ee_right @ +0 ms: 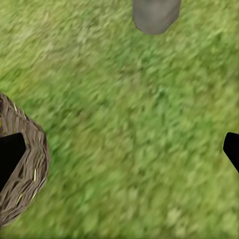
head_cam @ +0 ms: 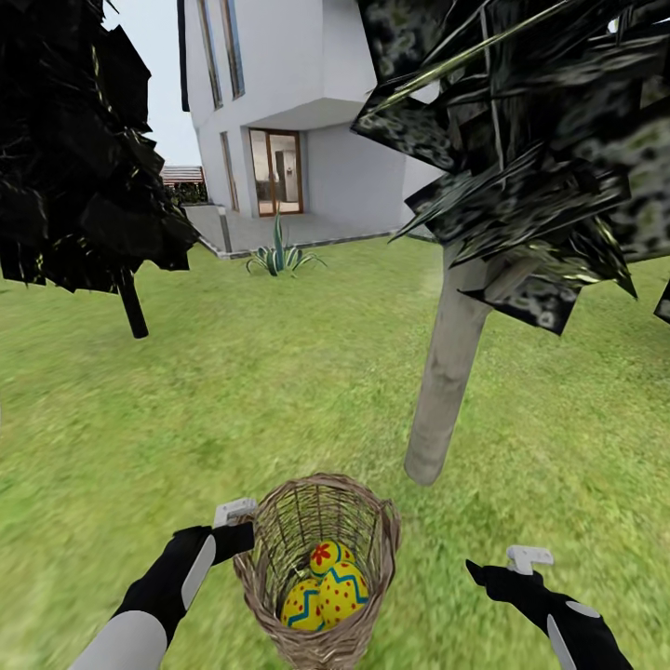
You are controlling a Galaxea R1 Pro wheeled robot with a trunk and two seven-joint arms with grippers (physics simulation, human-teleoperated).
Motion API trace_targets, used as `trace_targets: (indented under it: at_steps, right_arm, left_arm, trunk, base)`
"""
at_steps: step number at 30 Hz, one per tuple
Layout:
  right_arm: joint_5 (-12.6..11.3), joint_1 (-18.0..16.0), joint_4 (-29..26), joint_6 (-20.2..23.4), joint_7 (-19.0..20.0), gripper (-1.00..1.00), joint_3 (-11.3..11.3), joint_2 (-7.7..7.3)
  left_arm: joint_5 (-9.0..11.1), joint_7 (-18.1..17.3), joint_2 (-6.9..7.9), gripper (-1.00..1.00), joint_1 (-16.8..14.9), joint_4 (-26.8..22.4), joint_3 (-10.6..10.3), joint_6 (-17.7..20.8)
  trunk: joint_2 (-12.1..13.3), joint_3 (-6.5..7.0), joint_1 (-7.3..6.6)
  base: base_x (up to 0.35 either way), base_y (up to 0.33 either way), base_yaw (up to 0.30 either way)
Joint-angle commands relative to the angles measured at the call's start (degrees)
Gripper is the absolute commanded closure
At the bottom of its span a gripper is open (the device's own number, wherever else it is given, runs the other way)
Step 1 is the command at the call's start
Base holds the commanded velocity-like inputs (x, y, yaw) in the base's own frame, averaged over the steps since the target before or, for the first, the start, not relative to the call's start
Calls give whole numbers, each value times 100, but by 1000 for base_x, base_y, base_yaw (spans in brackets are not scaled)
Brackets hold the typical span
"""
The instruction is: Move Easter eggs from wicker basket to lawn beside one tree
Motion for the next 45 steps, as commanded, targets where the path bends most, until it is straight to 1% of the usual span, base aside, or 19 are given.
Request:
trace_targets:
  at_steps: [1, 5, 8, 11, 13, 15, 16, 17, 24, 25, 26, 27, 28, 29, 30, 32, 45]
  right_arm:
    - [30, -3, -12, 29, 42, -100, -19, 8]
    - [35, -3, -17, 22, 43, -100, -10, 20]
    - [35, -3, -17, 20, 43, -100, -10, 20]
    - [35, -3, -17, 15, 43, -100, -10, 20]
    - [35, -3, -14, 14, 43, -100, -10, 20]
    - [35, -3, -10, 13, 43, -100, -2, 20]
    - [35, -3, -9, 13, 43, -100, -2, 20]
    - [35, -3, -9, 13, 43, -100, -1, 21]
    - [35, -3, 24, 3, 43, -100, -6, 29]
    - [35, -3, 32, -2, 43, -100, -9, 29]
    - [35, -3, 39, -3, 43, -100, -9, 29]
    - [36, -3, 43, -4, 43, -100, -10, 29]
    - [39, -3, 44, -4, 43, -100, -10, 29]
    - [38, -3, 44, -4, 43, -100, -10, 29]
    - [37, -3, 44, -4, 43, -100, -10, 29]
    - [36, -3, 44, -4, 43, -100, -10, 29]
    - [35, -3, 53, -12, 43, -100, -10, 29]
  left_arm:
    - [79, -18, -8, 100, -4, -8, 39, 35]
    - [77, -16, -8, 100, -4, -7, 46, 12]
    - [70, -9, -8, 100, -4, 0, 117, -6]
    - [70, 1, -8, 100, -4, 5, 297, -14]
    - [70, 52, -11, 100, 3, 11, 318, -27]
    - [76, 120, -17, 100, 5, 242, 316, -276]
    - [78, 185, -45, 100, 0, 352, 314, -451]
    - [78, 250, -70, 100, -1, 389, 314, -514]
    - [79, 298, -87, 100, 3, 427, 322, -571]
    - [80, 298, -90, 100, 0, 526, 322, -598]
    - [84, 298, -93, 100, -2, 661, 322, -740]
    - [86, 309, -97, 100, -3, 811, 322, -1050]
    - [87, 327, -120, 100, -3, 904, 317, -1193]
    - [87, 338, -155, 100, -4, 952, 318, -1252]
    - [87, 355, -184, 100, -4, 975, 321, -1280]
    - [87, 367, -198, 100, -4, 988, 322, -1298]
    - [88, 388, -194, 100, -4, 986, 322, -1301]
  trunk:
    - [-44, -24, 22]
    - [-205, -95, 110]
    - [-325, -149, 176]
    - [-446, -203, 242]
    - [-526, -239, 286]
    - [-606, -275, 330]
    - [-646, -293, 351]
    - [-686, -311, 373]
    - [-967, -436, 527]
    - [-1007, -454, 549]
    - [-1047, -472, 571]
    - [-1087, -490, 593]
    - [-1127, -508, 615]
    - [-1167, -526, 637]
    - [-1208, -544, 659]
    - [-1288, -580, 703]
    - [-1809, -813, 988]
  base:
    - [0, 0, 0]
    - [0, 0, 0]
    - [0, 0, 0]
    - [0, 0, 0]
    - [0, 0, 0]
    - [0, 0, 0]
    - [0, 0, 0]
    - [0, 0, 0]
    - [0, 0, 0]
    - [0, 0, 0]
    - [0, 0, 0]
    - [0, 0, 0]
    - [0, 0, 0]
    - [0, 0, 0]
    - [0, 0, 0]
    - [0, 0, 0]
    - [0, 0, 0]
